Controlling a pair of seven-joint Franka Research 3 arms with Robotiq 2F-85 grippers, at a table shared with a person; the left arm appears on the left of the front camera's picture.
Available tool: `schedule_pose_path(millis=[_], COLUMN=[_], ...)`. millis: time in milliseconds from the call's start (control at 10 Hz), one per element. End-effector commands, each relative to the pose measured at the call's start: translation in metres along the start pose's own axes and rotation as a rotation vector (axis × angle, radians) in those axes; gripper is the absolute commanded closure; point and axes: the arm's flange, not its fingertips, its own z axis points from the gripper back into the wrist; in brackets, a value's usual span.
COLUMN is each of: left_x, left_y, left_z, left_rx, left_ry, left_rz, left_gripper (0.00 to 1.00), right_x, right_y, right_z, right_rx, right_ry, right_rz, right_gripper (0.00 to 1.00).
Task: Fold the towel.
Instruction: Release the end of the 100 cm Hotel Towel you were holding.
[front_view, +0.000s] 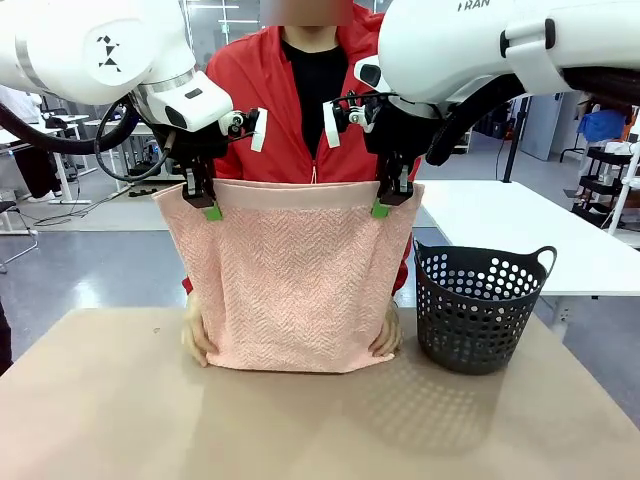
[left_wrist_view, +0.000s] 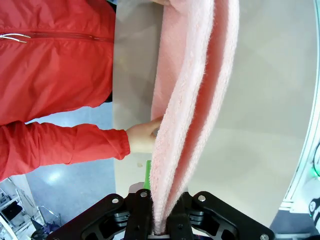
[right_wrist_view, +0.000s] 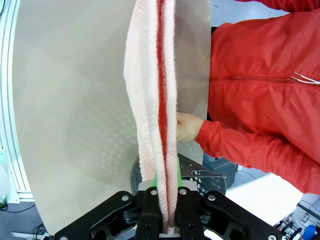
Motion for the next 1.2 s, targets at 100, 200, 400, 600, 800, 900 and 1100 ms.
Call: schedule_pose_path(millis=[100, 200, 400, 600, 800, 900, 1100], left_x=[-0.0012, -0.0012, -0.0012, -0.0012, -0.0012, -0.0012, -0.0012], left_y=[0.0005, 0.0005, 0.0005, 0.0005, 0.0005, 0.0005, 0.0005], left_z=[0.0017, 0.0017, 0.0017, 0.0017, 0.0017, 0.0017, 0.0017], left_rx=[0.008, 0.008, 0.008, 0.008, 0.008, 0.008, 0.008], left_ry=[0.007, 0.007, 0.007, 0.007, 0.007, 0.007, 0.007], left_rz=[0.000, 0.000, 0.000, 0.000, 0.000, 0.000, 0.000], left_gripper=[1.00, 1.00, 1.00, 1.00, 1.00, 1.00, 1.00], right_x=[-0.0012, -0.0012, -0.0012, -0.0012, -0.0012, -0.0012, -0.0012], right_y=[-0.0007, -0.0007, -0.0007, -0.0007, -0.0007, -0.0007, -0.0007], right_z=[0.0020, 0.0020, 0.0020, 0.0020, 0.0020, 0.0020, 0.0020], right_rx=[-0.010, -0.010, -0.010, -0.010, -0.010, -0.010, -0.010], right_ry=[0.006, 0.006, 0.006, 0.006, 0.006, 0.006, 0.006], right_rz=[0.003, 0.003, 0.003, 0.003, 0.003, 0.003, 0.003], right_gripper=[1.00, 1.00, 1.00, 1.00, 1.00, 1.00, 1.00])
